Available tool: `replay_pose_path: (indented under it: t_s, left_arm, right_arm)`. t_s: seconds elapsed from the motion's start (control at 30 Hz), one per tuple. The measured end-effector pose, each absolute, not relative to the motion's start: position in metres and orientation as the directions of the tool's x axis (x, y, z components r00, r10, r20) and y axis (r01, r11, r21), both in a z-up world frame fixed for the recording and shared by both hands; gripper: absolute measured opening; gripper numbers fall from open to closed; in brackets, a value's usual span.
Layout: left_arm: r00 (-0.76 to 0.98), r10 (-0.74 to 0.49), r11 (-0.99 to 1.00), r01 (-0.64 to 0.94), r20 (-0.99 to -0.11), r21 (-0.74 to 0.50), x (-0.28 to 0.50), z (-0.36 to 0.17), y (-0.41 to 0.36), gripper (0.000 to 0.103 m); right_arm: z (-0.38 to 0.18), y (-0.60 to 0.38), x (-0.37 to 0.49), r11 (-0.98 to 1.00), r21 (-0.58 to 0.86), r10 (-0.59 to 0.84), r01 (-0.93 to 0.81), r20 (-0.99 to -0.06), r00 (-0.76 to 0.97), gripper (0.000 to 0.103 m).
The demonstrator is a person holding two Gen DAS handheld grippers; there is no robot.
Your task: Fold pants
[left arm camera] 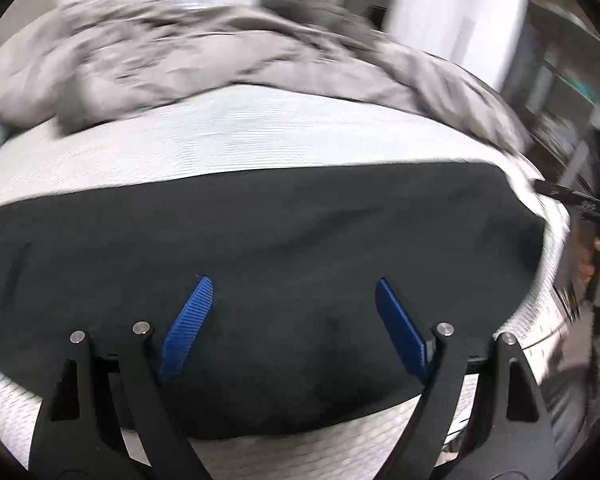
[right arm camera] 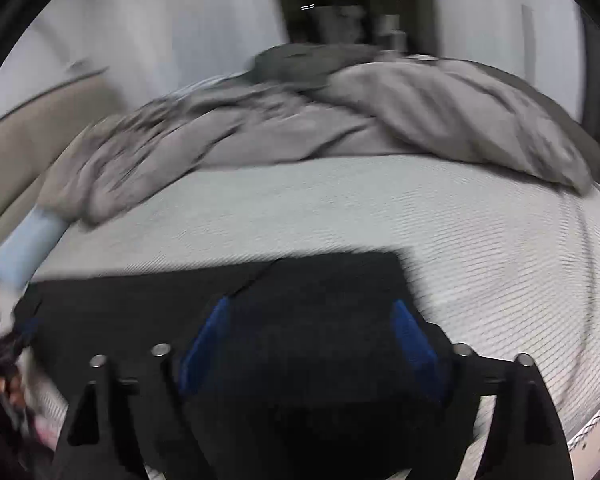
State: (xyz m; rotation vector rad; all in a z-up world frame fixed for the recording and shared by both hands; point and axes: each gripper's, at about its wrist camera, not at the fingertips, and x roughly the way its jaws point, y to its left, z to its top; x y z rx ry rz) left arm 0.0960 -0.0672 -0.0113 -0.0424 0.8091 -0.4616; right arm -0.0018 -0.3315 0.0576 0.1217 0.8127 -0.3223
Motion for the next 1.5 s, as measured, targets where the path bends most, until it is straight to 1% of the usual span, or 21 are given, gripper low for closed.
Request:
replay_pose_path:
  t_s: [0.13,0.23,0.3,0.33,0.37,0.5,0.57,0.67,0.73,0.8,0.87,0.97,1.03,1.1,1.13,1.2,1.23,1.27,1.33,1.43,1.5]
  left_arm:
    - [0.449,-0.507,0.839,0.454,-0.736,-0.301,0.111,-0.040,-0.126,0.082]
    - [0.460,-0.450,0.839,0.512,-0.765,-0.185,0.105,-0.055,-0.143,0.082]
    - [0.458,-0.450,0.834,0.523,-0.767,-0.177,0.101,-0.053,-0.133,0.082]
    - [0.455,-0.458,0.833,0.519,-0.764,-0.190,0.101,-0.052,-0.124,0.082]
    - [0.455,-0.464,0.835,0.510,-0.760,-0.205,0.102,-0.053,-0.115,0.082]
    - [0.462,-0.470,0.848,0.472,-0.752,-0.239,0.103,-0.054,-0.083,0.082]
    - [0.471,-0.459,0.853,0.469,-0.754,-0.226,0.102,-0.055,-0.078,0.082]
    - [0.488,-0.423,0.871,0.450,-0.764,-0.194,0.098,-0.048,-0.078,0.082]
    - [0.493,-0.450,0.862,0.459,-0.745,-0.216,0.091,-0.033,-0.084,0.082]
    - [0.503,-0.493,0.829,0.518,-0.710,-0.209,0.094,-0.015,-0.104,0.085]
    - [0.508,-0.472,0.820,0.554,-0.721,-0.147,0.106,-0.009,-0.130,0.086]
    - [0.437,-0.419,0.805,0.585,-0.796,-0.103,0.134,-0.028,-0.162,0.086]
    - [0.382,-0.368,0.825,0.555,-0.848,-0.108,0.150,-0.052,-0.156,0.085]
    - [0.385,-0.414,0.817,0.557,-0.825,-0.150,0.151,-0.053,-0.133,0.085]
    - [0.392,-0.403,0.825,0.546,-0.827,-0.143,0.152,-0.051,-0.121,0.085]
    - [0.428,-0.361,0.866,0.483,-0.829,-0.128,0.158,-0.050,-0.087,0.087]
    - [0.438,-0.344,0.884,0.449,-0.830,-0.129,0.162,-0.052,-0.072,0.087]
    - [0.444,-0.341,0.898,0.413,-0.828,-0.149,0.166,-0.055,-0.056,0.087]
    - [0.452,-0.361,0.910,0.363,-0.816,-0.201,0.171,-0.053,-0.034,0.087]
    - [0.476,-0.323,0.929,0.323,-0.818,-0.179,0.168,-0.037,-0.029,0.085]
    - [0.505,-0.365,0.913,0.357,-0.782,-0.196,0.163,-0.020,-0.037,0.086]
  right_arm:
    - [0.003,-0.268,0.030,0.984,0.001,-0.107,0.175,-0.788,0.606,0.089]
    - [-0.036,-0.244,0.046,0.995,-0.017,-0.066,0.094,-0.831,0.552,0.089]
    - [-0.054,-0.234,0.038,0.984,-0.178,-0.158,0.011,-0.841,0.517,0.088]
    - [-0.056,-0.233,0.028,0.976,-0.218,-0.179,-0.013,-0.831,0.526,0.088]
    - [-0.053,-0.240,0.019,0.971,-0.239,-0.201,-0.005,-0.826,0.526,0.088]
    - [-0.035,-0.310,-0.027,0.922,-0.299,-0.384,0.244,-0.786,0.484,0.085]
    - [-0.031,-0.338,-0.041,0.865,-0.349,-0.487,0.360,-0.755,0.438,0.087]
    - [-0.022,-0.343,-0.046,0.846,-0.338,-0.510,0.413,-0.742,0.436,0.087]
    - [-0.010,-0.326,-0.043,0.844,-0.369,-0.527,0.390,-0.706,0.473,0.087]
    - [0.003,-0.298,-0.036,0.887,-0.313,-0.458,0.339,-0.687,0.564,0.087]
    - [0.001,-0.277,-0.014,0.943,-0.203,-0.327,0.264,-0.719,0.613,0.088]
    - [-0.022,-0.256,0.026,0.983,-0.111,-0.176,0.144,-0.781,0.599,0.088]
    - [-0.051,-0.250,0.050,0.989,-0.117,-0.149,0.094,-0.838,0.525,0.088]
    - [-0.063,-0.256,0.048,0.980,-0.179,-0.197,0.085,-0.844,0.498,0.087]
    - [-0.057,-0.269,0.041,0.970,-0.211,-0.243,0.121,-0.832,0.498,0.087]
    - [-0.048,-0.293,0.025,0.900,-0.359,-0.435,0.247,-0.775,0.458,0.088]
    - [-0.046,-0.312,0.017,0.825,-0.465,-0.564,0.321,-0.715,0.412,0.086]
    - [-0.047,-0.327,0.015,0.776,-0.507,-0.626,0.376,-0.691,0.360,0.093]
    - [-0.046,-0.350,0.004,0.799,-0.409,-0.576,0.442,-0.732,0.364,0.094]
    - [-0.034,-0.339,0.002,0.780,-0.461,-0.611,0.423,-0.706,0.358,0.094]
    - [-0.014,-0.318,0.000,0.793,-0.443,-0.602,0.418,-0.677,0.424,0.094]
